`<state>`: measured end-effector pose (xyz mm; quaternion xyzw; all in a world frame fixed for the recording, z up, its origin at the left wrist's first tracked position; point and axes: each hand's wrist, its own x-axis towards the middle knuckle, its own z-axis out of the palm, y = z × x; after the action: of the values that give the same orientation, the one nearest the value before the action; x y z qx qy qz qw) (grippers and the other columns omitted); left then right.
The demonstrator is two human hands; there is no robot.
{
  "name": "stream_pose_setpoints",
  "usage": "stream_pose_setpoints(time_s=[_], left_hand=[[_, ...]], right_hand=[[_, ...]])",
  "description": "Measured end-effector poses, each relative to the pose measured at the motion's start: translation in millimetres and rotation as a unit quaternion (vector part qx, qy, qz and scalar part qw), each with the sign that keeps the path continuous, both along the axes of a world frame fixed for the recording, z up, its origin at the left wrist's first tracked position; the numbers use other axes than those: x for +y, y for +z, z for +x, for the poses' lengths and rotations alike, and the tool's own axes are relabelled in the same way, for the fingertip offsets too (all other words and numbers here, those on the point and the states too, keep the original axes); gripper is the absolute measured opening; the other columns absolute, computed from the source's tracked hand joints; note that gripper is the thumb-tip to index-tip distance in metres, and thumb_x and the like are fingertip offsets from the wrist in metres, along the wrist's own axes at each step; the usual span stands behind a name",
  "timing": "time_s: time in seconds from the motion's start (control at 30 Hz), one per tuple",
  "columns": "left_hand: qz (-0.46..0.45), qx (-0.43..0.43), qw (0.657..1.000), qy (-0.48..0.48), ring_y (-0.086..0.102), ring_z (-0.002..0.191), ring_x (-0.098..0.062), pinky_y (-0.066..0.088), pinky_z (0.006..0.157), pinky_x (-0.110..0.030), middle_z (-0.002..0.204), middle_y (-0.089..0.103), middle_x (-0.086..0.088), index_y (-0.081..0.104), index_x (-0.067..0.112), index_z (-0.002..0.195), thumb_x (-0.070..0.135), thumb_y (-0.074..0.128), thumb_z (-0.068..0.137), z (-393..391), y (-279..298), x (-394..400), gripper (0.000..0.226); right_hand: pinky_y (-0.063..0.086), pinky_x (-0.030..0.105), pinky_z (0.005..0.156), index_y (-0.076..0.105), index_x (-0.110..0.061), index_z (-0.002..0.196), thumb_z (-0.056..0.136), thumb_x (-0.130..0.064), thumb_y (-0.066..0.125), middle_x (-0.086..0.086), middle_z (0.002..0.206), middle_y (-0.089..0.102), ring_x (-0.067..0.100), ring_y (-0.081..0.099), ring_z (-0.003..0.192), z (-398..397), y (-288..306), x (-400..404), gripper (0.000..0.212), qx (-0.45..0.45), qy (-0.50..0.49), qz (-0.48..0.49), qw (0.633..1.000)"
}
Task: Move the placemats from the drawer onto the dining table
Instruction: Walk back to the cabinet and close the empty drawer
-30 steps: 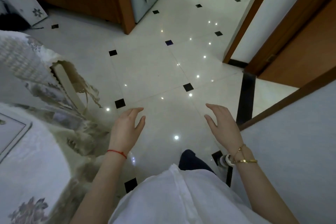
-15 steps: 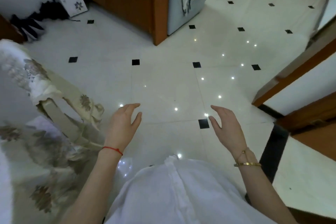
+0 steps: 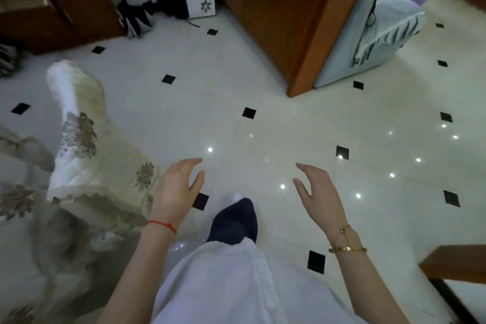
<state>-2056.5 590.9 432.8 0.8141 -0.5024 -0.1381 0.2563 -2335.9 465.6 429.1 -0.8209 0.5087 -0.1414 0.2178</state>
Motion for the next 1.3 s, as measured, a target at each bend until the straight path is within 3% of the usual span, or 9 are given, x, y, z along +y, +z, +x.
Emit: stream_pose_setpoints(time_s=[0.17, 0.23, 0.37, 0.6, 0.77, 0.97, 1.3], left_hand=[[-0.034, -0.034, 0.999, 0.009, 0.064, 0.101, -0.025, 0.051, 0.090, -0.036, 0.111, 0.069, -0.008, 0.063, 0.010, 0.118, 0.021, 0.060, 0.090, 51, 10, -74, 0.029], [-0.031, -0.033, 0.998, 0.052, 0.064, 0.101, -0.025, 0.051, 0.089, -0.037, 0.111, 0.069, -0.007, 0.063, 0.011, 0.118, 0.024, 0.059, 0.091, 120, 22, -161, 0.030], [-0.034, -0.041, 0.997, 0.050, 0.066, 0.097, -0.027, 0.054, 0.083, -0.038, 0.109, 0.069, -0.008, 0.064, 0.011, 0.115, 0.036, 0.049, 0.091, 156, 29, -197, 0.037], [0.004, -0.037, 0.987, 0.154, 0.064, 0.103, -0.027, 0.051, 0.085, -0.037, 0.113, 0.068, -0.008, 0.063, 0.012, 0.118, 0.025, 0.059, 0.092, 258, 17, -277, 0.030], [0.001, -0.047, 0.977, 0.207, 0.066, 0.096, -0.028, 0.052, 0.080, -0.035, 0.108, 0.070, -0.008, 0.066, 0.012, 0.113, 0.021, 0.064, 0.088, 342, 5, -346, 0.026], [-0.018, -0.058, 0.961, 0.268, 0.065, 0.099, -0.029, 0.051, 0.085, -0.035, 0.109, 0.069, -0.009, 0.065, 0.011, 0.115, 0.019, 0.063, 0.089, 473, 27, -429, 0.027], [0.001, -0.026, 0.921, 0.388, 0.063, 0.106, -0.024, 0.048, 0.088, -0.033, 0.114, 0.068, -0.005, 0.064, 0.012, 0.118, 0.021, 0.060, 0.090, 643, 14, -476, 0.029]], right_hand=[[0.025, 0.015, 0.101, 0.053, -0.013, 0.131, 0.095, -0.024, 0.055, 0.003, 0.126, 0.059, 0.016, 0.046, 0.120, 54, 15, -87, 0.038, -0.003, 0.024, -0.013, 1.000], [0.027, 0.017, 0.101, 0.053, -0.013, 0.131, 0.095, -0.024, 0.055, 0.004, 0.126, 0.059, 0.018, 0.047, 0.120, 131, 29, -197, 0.038, -0.003, 0.049, -0.014, 0.999], [0.028, 0.018, 0.101, 0.053, -0.013, 0.131, 0.096, -0.025, 0.054, 0.004, 0.127, 0.058, 0.018, 0.047, 0.120, 171, 37, -246, 0.037, -0.011, 0.073, -0.035, 0.997], [0.029, 0.018, 0.100, 0.052, -0.015, 0.132, 0.096, -0.025, 0.054, 0.003, 0.128, 0.058, 0.017, 0.047, 0.121, 304, 15, -366, 0.038, 0.007, 0.143, -0.002, 0.990], [0.026, 0.016, 0.100, 0.052, -0.014, 0.133, 0.097, -0.027, 0.051, 0.003, 0.130, 0.057, 0.018, 0.046, 0.122, 410, 1, -459, 0.038, 0.008, 0.193, 0.000, 0.981], [0.021, 0.009, 0.098, 0.054, -0.010, 0.130, 0.095, -0.022, 0.055, 0.006, 0.125, 0.060, 0.021, 0.049, 0.119, 572, 24, -578, 0.037, -0.008, 0.255, -0.024, 0.966], [0.027, 0.015, 0.101, 0.051, -0.012, 0.133, 0.097, -0.025, 0.052, 0.003, 0.129, 0.057, 0.016, 0.045, 0.122, 810, 13, -658, 0.038, -0.006, 0.366, 0.003, 0.930]])
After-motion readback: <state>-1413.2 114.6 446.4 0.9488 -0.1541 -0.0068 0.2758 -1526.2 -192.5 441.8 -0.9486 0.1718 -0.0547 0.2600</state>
